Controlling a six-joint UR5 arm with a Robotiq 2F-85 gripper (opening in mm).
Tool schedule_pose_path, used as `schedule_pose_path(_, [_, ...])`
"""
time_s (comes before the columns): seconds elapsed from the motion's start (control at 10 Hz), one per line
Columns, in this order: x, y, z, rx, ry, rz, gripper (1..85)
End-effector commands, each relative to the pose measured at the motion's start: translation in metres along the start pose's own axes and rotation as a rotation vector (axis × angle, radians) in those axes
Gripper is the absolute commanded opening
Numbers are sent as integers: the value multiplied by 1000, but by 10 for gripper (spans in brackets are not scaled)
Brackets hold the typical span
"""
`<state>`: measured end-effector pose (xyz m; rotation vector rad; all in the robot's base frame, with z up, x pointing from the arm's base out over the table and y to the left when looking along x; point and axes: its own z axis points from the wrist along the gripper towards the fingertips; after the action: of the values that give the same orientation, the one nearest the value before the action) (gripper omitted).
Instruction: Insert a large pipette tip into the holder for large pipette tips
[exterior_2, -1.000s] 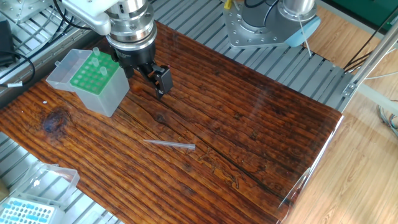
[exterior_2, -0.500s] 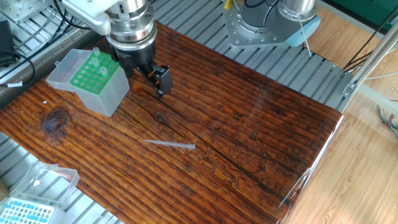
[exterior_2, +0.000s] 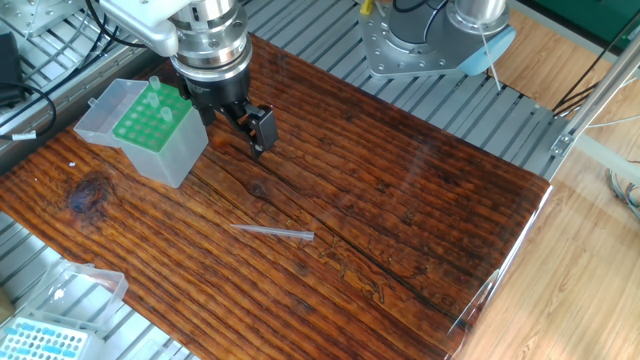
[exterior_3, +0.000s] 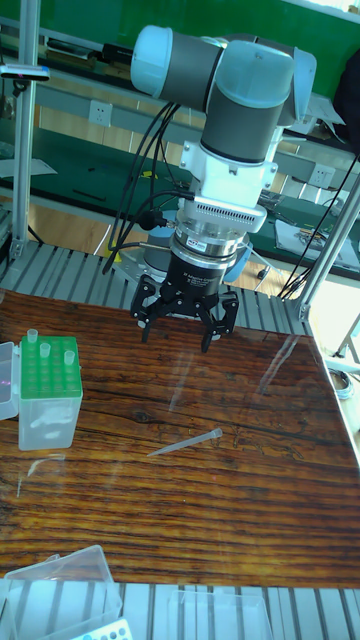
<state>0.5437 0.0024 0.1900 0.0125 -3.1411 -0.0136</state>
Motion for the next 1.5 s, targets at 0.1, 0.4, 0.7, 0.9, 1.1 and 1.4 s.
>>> schedule_pose_path(0.1, [-11, 17, 2, -44, -46, 14, 10])
schedule_pose_path(0.4, [-8, 25, 7, -36, -51, 31, 10])
schedule_pose_path(0.7, [2, 59, 10, -65, -68, 68, 10])
schedule_pose_path(0.9, [14, 86, 18, -66, -106, 106, 10])
schedule_pose_path(1.1, [27, 116, 32, -87, -159, 150, 10])
schedule_pose_path(1.4, [47, 136, 50, -105, -168, 205, 10])
